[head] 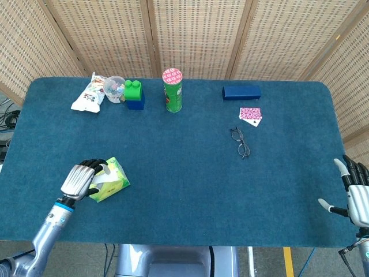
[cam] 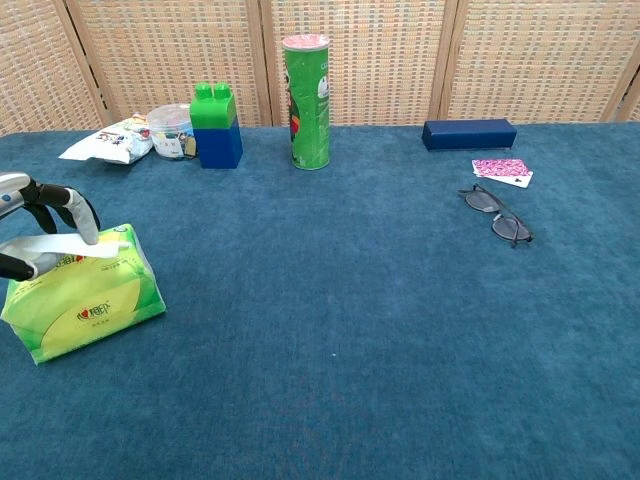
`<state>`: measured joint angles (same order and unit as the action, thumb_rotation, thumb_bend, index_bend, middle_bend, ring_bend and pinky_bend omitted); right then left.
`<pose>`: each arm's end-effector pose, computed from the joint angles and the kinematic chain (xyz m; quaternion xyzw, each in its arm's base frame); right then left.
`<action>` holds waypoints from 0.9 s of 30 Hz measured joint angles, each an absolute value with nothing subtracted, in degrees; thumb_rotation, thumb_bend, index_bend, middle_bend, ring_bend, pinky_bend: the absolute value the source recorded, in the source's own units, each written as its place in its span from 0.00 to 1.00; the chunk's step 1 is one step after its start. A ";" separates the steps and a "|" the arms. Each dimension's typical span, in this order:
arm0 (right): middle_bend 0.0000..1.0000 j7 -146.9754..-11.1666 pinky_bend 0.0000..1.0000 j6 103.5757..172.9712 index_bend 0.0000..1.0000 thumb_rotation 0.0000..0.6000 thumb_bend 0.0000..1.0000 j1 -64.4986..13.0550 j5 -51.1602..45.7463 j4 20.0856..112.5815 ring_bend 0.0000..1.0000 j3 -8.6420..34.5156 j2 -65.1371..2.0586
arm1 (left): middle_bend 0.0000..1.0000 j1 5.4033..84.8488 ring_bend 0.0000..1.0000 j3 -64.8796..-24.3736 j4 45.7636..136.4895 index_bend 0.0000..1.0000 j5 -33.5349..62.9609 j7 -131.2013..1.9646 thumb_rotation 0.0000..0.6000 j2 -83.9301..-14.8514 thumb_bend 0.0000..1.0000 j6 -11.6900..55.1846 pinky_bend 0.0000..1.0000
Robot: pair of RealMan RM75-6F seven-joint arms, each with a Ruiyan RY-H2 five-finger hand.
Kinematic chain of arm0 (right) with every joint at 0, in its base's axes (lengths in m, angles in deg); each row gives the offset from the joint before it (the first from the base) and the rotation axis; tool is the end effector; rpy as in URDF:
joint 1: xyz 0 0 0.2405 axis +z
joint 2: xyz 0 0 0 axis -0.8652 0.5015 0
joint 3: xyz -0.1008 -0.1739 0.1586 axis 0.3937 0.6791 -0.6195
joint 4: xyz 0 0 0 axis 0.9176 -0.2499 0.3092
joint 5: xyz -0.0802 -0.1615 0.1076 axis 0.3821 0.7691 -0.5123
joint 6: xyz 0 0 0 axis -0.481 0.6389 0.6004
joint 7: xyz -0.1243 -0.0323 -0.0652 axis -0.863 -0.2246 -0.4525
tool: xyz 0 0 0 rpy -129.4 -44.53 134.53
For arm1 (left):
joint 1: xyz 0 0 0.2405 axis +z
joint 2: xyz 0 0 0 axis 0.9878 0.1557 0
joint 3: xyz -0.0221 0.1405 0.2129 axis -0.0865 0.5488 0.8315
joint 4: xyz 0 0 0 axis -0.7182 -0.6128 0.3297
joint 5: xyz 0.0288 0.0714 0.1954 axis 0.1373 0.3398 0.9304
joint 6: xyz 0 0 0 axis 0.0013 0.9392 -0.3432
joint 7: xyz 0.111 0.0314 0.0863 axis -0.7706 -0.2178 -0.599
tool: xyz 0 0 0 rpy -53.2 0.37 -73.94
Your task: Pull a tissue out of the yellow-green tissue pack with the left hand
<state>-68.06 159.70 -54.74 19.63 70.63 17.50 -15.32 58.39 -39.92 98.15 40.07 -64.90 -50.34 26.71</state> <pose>-0.3486 -0.1958 0.1782 0.5643 -0.3809 0.4175 0.6018 -0.2513 0.2673 0.0272 -0.6931 -0.3911 -0.4145 0.4414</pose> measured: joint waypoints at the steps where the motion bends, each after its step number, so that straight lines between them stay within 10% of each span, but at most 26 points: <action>1: 0.00 -68.05 0.00 159.71 0.04 1.00 0.00 -54.72 19.67 70.64 0.00 17.50 -15.34 | 0.49 58.39 0.42 -39.99 97.93 0.63 40.25 -64.92 1.00 -50.58 0.51 27.19 0.43; 13: 0.00 -67.70 0.00 159.66 0.04 1.00 0.00 -54.71 19.80 70.69 0.00 17.59 -15.25 | 0.58 59.11 0.51 -40.92 99.97 0.75 41.99 -64.93 1.00 -49.27 0.57 32.80 0.47; 27: 0.00 -68.00 0.00 159.56 0.04 1.00 0.00 -54.69 19.82 70.84 0.00 17.66 -15.24 | 0.58 59.31 0.51 -49.78 119.01 0.76 38.65 -63.39 1.00 -29.41 0.56 38.21 0.47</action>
<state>-68.00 159.56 -54.69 19.82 70.84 17.66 -15.24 59.31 -49.78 119.01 38.65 -63.39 -29.41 38.21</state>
